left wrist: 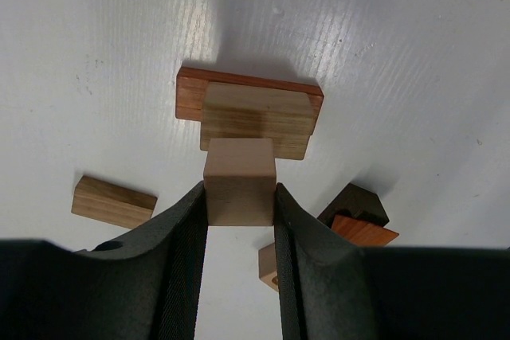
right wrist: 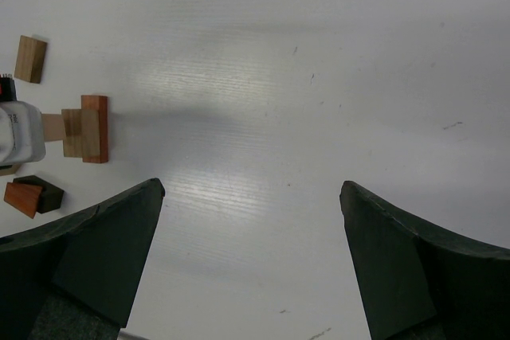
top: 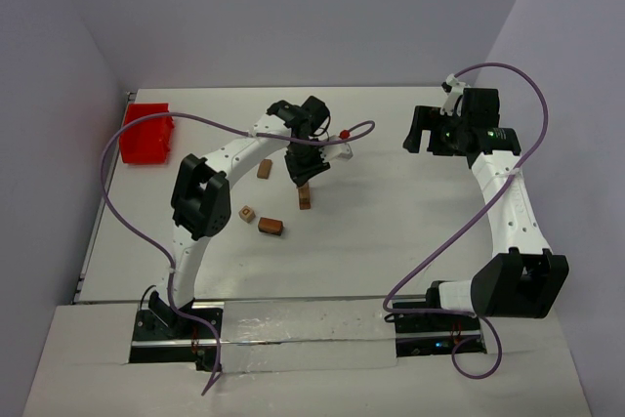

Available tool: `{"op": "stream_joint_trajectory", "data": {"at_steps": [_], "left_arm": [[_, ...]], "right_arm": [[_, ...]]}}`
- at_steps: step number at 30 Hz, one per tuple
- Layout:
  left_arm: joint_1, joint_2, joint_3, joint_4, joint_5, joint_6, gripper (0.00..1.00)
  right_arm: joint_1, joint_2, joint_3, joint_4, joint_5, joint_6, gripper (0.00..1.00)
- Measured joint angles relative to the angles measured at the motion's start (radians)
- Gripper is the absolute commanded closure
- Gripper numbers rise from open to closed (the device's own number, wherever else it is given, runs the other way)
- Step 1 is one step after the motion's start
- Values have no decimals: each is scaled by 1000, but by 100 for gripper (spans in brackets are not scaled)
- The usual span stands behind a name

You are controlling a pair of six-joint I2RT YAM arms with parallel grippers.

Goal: Build the wood block tower

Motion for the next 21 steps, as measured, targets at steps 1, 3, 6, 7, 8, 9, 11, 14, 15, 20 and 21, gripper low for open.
{"op": "stream_joint_trajectory", "data": {"at_steps": [1, 3, 6, 7, 8, 9, 11, 14, 15, 20, 21], "left_arm": [[0, 0, 0, 0, 3, 2, 85], [0, 0, 0, 0, 7, 9, 86], [0, 0, 0, 0, 12, 20, 88], [0, 0, 0, 0, 13, 23, 88], [0, 0, 0, 0, 15, 26, 88], [0, 0, 0, 0, 18, 28, 88], [0, 0, 0, 0, 23, 35, 88], [0, 0, 0, 0, 26, 45, 88], [0, 0, 0, 0, 27, 48, 88], [-1, 0, 0, 0, 27, 54, 85], [-1, 0, 0, 0, 27, 55, 84]], "right_arm": [[0, 0, 0, 0, 0, 0, 0], [0, 0, 0, 0, 0, 0, 0], [0, 0, 0, 0, 0, 0, 0], [0, 0, 0, 0, 0, 0, 0], [0, 0, 0, 0, 0, 0, 0], [0, 1, 0, 0, 0, 0, 0], [0, 1, 0, 0, 0, 0, 0], [0, 1, 0, 0, 1, 0, 0], [0, 1, 0, 0, 1, 0, 0], [0, 1, 0, 0, 2, 0, 0], [0, 1, 0, 0, 2, 0, 0]]}}
